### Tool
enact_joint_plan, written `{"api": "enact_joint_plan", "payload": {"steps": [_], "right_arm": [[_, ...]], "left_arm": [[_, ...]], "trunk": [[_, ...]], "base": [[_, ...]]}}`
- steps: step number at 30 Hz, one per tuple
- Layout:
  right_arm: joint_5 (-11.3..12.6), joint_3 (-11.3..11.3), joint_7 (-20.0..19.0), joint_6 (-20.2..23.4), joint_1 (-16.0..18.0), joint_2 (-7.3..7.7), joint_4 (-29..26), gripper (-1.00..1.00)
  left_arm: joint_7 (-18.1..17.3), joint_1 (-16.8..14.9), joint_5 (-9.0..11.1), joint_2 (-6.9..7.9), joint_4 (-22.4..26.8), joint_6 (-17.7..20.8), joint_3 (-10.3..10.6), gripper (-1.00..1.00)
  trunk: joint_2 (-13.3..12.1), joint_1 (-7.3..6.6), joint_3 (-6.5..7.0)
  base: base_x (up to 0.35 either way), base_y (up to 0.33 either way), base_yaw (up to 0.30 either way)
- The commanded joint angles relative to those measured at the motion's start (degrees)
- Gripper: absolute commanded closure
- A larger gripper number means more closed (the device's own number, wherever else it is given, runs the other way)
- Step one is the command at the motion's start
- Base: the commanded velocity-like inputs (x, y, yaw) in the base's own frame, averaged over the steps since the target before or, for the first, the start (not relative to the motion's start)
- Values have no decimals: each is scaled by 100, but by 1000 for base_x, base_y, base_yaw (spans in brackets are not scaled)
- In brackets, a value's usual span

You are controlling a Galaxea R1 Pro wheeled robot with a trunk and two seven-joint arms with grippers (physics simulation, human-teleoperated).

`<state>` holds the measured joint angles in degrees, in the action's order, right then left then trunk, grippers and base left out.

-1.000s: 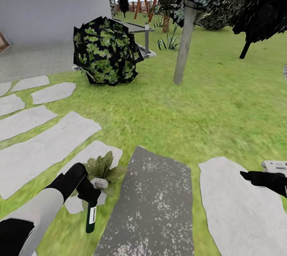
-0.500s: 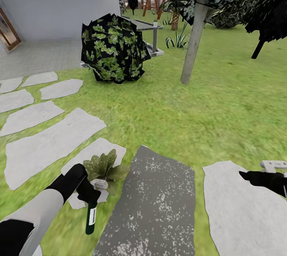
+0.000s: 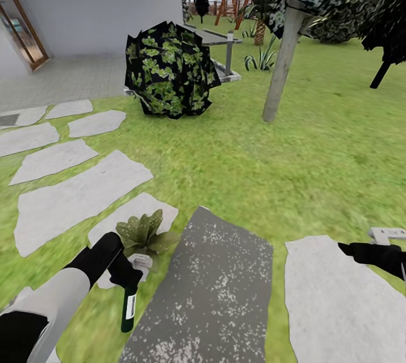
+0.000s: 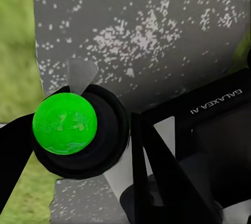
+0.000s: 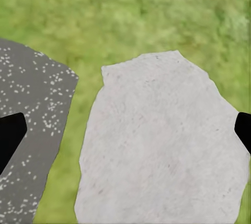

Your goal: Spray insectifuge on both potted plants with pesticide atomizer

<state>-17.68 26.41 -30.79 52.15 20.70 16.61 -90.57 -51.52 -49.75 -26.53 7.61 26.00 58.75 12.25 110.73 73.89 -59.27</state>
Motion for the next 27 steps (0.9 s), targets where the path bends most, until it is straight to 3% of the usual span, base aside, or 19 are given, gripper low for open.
{"api": "enact_joint_plan", "payload": {"steps": [1,13,27], "right_arm": [[-60,4,-59,14,4,0,-5,-100],[-60,4,-59,10,4,0,-5,-100],[-55,4,-55,7,4,0,-5,-100]], "left_arm": [[-60,-3,-54,3,10,14,15,100],[-60,-30,-54,7,10,14,-4,100],[-60,-50,-54,4,10,16,-2,100]], "trunk": [[2,-1,-5],[2,-1,-58],[2,-1,-33]], "base": [[0,-78,28],[19,-12,131],[184,-21,108]]}}
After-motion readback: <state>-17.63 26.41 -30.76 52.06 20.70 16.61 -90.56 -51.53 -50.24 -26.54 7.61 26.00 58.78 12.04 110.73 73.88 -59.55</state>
